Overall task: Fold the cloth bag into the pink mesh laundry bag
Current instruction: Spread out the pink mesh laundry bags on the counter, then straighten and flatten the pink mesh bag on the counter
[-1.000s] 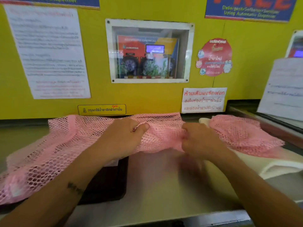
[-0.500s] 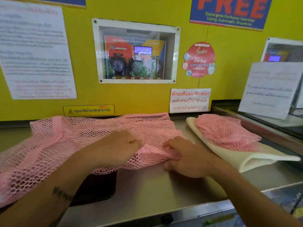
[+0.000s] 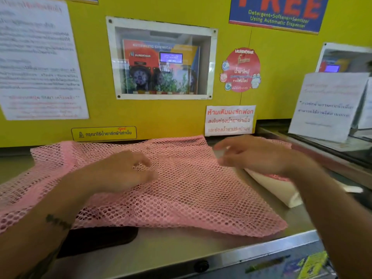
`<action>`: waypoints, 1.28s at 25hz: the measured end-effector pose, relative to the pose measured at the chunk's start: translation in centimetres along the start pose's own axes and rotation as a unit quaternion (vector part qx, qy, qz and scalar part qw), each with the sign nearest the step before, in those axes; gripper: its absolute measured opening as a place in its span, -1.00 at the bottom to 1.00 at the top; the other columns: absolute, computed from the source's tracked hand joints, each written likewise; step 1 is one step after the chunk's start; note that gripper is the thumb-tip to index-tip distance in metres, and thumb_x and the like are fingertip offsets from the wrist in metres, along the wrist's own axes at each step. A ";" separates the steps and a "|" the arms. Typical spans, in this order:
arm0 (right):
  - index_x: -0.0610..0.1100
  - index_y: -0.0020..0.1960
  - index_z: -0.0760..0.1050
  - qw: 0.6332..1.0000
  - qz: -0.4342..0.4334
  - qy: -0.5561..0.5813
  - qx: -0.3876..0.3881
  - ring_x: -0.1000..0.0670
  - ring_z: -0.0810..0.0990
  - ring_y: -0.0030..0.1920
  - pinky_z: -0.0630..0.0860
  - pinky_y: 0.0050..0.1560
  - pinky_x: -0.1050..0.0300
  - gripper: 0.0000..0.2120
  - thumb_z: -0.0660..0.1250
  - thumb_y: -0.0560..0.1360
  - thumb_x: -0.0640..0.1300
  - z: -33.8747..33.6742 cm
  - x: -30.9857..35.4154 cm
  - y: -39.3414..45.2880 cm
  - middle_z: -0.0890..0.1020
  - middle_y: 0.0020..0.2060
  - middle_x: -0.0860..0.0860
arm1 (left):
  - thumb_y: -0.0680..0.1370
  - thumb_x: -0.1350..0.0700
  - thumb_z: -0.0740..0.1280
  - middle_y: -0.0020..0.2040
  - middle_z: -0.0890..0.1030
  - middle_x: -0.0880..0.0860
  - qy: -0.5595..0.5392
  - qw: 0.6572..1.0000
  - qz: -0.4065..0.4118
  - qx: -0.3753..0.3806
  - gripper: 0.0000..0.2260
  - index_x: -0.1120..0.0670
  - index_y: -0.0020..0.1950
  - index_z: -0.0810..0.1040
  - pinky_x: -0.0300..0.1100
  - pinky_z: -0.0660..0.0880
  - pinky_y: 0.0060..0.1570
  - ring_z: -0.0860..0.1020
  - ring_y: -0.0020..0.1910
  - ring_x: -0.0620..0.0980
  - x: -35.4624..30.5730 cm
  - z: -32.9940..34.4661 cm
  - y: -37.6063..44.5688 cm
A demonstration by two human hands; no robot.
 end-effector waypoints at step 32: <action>0.01 0.45 0.30 0.879 -0.389 -0.187 0.201 0.00 0.41 0.35 0.37 0.35 -0.05 -0.35 0.24 0.47 0.32 20.0 22.9 4.2 0.43 0.40 0.03 | 0.33 -0.19 0.51 0.19 0.58 -0.24 -0.223 0.951 -0.163 -0.137 -0.47 -0.21 0.28 0.52 -0.23 0.44 0.18 0.55 0.15 -0.28 13.2 -1.1 -19.8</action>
Point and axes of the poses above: each hand's wrist, its own y-axis towards the middle knuckle, its own z-axis out of the palm, x = y × z, the point moved 7 cm from there along y, towards the middle knuckle
